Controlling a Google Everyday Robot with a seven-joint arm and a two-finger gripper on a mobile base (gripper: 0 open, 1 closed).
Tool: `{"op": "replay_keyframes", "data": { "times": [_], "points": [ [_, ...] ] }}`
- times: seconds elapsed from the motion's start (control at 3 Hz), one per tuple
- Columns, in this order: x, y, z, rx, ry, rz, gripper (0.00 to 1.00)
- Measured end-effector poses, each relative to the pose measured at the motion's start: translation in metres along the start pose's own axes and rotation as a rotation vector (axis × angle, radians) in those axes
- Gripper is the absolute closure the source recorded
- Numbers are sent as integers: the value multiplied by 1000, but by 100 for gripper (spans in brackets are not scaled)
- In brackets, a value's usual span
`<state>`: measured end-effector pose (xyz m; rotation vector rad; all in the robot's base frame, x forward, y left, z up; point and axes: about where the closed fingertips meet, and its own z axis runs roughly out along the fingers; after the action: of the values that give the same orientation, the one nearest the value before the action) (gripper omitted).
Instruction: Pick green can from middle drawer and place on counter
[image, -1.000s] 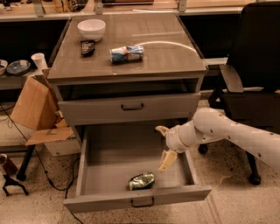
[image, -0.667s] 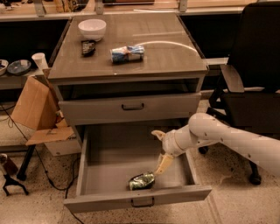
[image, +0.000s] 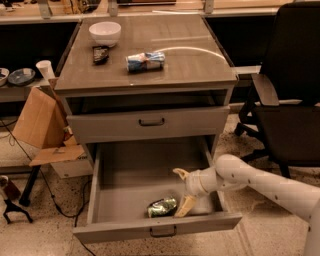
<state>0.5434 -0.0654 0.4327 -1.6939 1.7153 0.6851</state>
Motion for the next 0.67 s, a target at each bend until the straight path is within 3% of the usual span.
{"op": "replay_keyframes", "data": {
  "times": [0.33, 0.67],
  "points": [
    [17, 7, 8, 36, -24, 19, 0],
    [15, 7, 6, 40, -26, 20, 19]
  ]
}}
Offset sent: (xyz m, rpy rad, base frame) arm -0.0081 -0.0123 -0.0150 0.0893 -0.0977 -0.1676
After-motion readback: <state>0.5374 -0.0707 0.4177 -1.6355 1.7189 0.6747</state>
